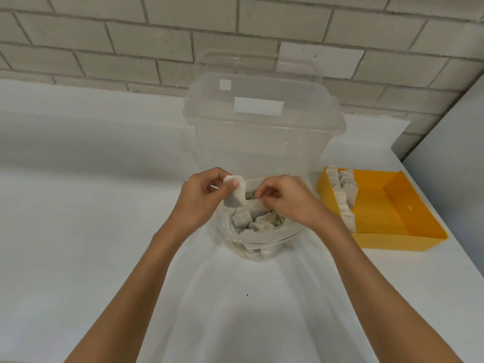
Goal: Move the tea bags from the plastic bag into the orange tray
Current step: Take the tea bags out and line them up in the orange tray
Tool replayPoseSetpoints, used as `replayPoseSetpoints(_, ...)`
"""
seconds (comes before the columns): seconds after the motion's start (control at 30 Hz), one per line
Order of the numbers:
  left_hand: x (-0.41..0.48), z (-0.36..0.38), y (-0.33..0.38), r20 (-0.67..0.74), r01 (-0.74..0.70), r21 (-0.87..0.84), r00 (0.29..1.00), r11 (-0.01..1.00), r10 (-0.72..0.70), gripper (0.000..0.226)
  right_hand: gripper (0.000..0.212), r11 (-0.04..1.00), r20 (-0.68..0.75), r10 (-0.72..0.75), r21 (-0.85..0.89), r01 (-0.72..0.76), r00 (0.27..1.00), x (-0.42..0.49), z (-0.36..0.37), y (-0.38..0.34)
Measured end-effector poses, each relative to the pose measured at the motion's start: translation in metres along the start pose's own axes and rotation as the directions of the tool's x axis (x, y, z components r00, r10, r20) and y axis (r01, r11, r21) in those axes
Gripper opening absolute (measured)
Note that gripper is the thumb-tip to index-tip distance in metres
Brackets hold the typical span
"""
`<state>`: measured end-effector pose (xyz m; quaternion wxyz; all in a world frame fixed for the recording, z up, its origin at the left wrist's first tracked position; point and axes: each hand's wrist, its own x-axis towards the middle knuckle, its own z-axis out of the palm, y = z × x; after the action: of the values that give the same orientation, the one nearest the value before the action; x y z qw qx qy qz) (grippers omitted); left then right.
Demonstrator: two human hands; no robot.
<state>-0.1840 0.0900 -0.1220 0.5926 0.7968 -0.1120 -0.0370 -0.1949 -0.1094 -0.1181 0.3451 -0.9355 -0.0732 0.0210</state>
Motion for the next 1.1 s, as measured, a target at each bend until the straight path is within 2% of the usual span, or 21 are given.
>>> replayPoseSetpoints(0.1,-0.002,0.000,-0.002,0.003,0.004,0.014,1.000,1.000,-0.004,0.018,0.024,0.990,-0.007,-0.001,-0.141,0.000,1.000,0.005,0.020,0.013)
replayPoseSetpoints(0.2,-0.001,0.000,-0.003,-0.010,-0.004,0.052,1.000,0.999,0.005,0.014,0.025,0.966,0.063,-0.007,-0.257,0.023,0.998,0.008,0.033,0.020)
replayPoseSetpoints(0.3,0.000,-0.002,-0.003,-0.020,-0.029,0.077,0.999,0.997,0.031,0.011,0.012,0.970,0.051,-0.012,-0.241,0.024,0.999,0.006,0.033,0.018)
replayPoseSetpoints(0.4,0.003,-0.005,-0.001,-0.029,-0.034,0.097,0.999,0.995,0.037,0.014,0.004,0.996,-0.035,0.024,-0.083,-0.027,0.999,0.003,0.021,0.014)
replayPoseSetpoints(0.5,0.007,-0.006,0.003,-0.034,-0.021,0.120,0.999,0.993,0.025,0.009,0.011,0.968,-0.101,0.133,0.229,-0.107,0.986,-0.004,0.005,0.013)
replayPoseSetpoints(0.6,0.009,-0.002,0.013,-0.028,-0.035,0.128,0.999,0.991,0.039,0.010,0.017,0.798,-0.036,0.183,0.589,-0.127,0.982,-0.014,-0.009,0.013)
replayPoseSetpoints(0.7,0.014,0.007,0.026,-0.018,-0.054,0.125,0.998,0.991,0.057,0.010,0.016,0.618,-0.011,0.186,0.779,-0.108,0.983,-0.022,-0.020,0.012)
replayPoseSetpoints(0.8,0.020,0.017,0.042,-0.010,-0.088,0.119,0.996,0.989,0.089,0.008,0.011,0.469,-0.009,0.219,0.878,-0.097,0.976,-0.028,-0.032,0.010)
replayPoseSetpoints(0.9,0.026,0.030,0.058,0.007,-0.120,0.102,0.993,0.987,0.120,0.008,0.013,0.401,-0.035,0.230,0.914,-0.061,0.973,-0.033,-0.046,0.012)
replayPoseSetpoints(0.97,0.031,0.041,0.069,0.020,-0.139,0.103,0.990,0.985,0.138,0.009,0.012,0.433,-0.072,0.238,0.900,-0.040,0.969,-0.036,-0.059,0.017)
replayPoseSetpoints(1.1,0.038,0.066,0.087,0.050,-0.165,0.105,0.986,0.981,0.160,0.008,0.010,0.592,-0.190,0.287,0.806,-0.017,0.939,-0.041,-0.091,0.039)
